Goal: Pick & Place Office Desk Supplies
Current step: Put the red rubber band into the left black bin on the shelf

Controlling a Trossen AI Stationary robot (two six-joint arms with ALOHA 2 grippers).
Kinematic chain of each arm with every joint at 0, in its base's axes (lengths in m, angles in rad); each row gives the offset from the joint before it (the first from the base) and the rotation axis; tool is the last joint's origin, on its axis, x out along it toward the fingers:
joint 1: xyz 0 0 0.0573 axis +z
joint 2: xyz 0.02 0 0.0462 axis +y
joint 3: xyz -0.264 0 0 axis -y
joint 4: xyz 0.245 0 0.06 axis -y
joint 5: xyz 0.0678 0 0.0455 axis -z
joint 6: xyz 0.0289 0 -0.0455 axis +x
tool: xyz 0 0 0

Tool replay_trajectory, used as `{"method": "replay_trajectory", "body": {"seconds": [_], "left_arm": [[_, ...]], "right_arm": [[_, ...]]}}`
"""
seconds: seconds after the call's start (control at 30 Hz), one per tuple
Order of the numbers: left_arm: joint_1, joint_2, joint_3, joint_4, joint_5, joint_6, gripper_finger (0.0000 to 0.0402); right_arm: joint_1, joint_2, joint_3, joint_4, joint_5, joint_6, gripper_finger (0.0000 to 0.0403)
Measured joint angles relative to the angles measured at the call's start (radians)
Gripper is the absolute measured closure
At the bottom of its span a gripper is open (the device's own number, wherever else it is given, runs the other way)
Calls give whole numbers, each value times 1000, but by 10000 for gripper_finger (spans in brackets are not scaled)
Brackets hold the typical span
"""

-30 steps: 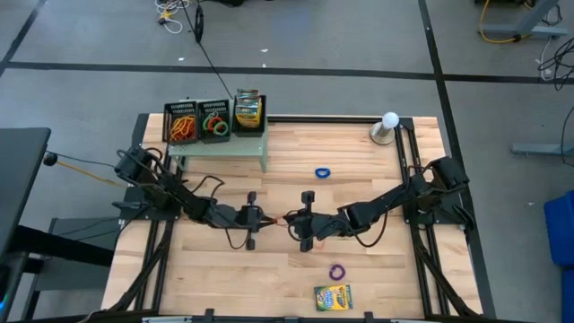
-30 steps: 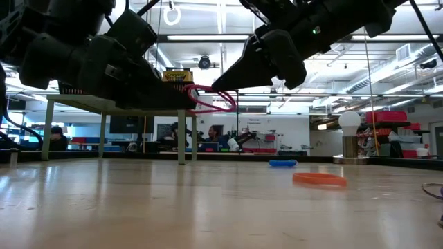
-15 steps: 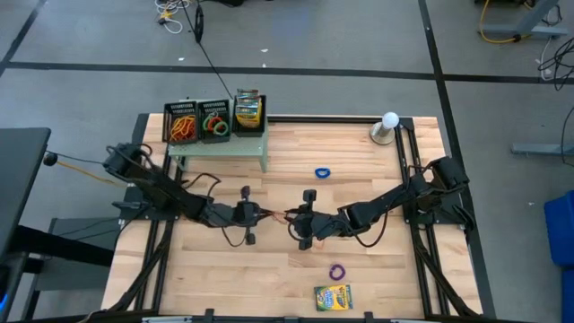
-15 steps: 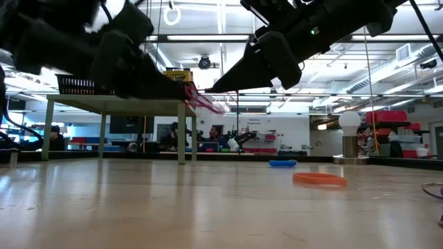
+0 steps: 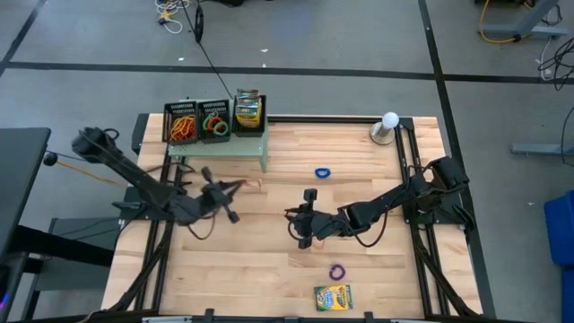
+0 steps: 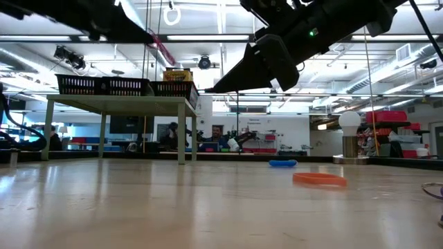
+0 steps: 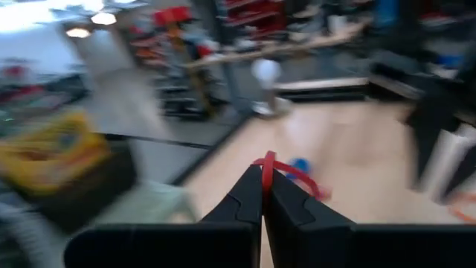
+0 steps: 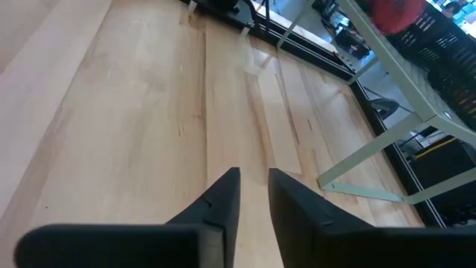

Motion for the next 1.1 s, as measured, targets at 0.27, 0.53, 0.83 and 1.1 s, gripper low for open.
{"method": "replay_trajectory", "body": {"seconds": [0.27, 0.53, 0.83, 1.1], "left_arm": [[-75, -76, 94, -2, -397, 314, 395], [27, -77, 220, 12, -400, 510, 395], [288, -185, 257, 13, -402, 670, 395], [472, -328, 253, -69, -402, 686, 395]], "right_arm": [[-8, 0, 0, -3, -3, 9, 360], [-33, 0, 0, -40, -36, 53, 378], [-32, 0, 0, -54, -37, 54, 378], [-32, 0, 0, -56, -37, 54, 378]]}}
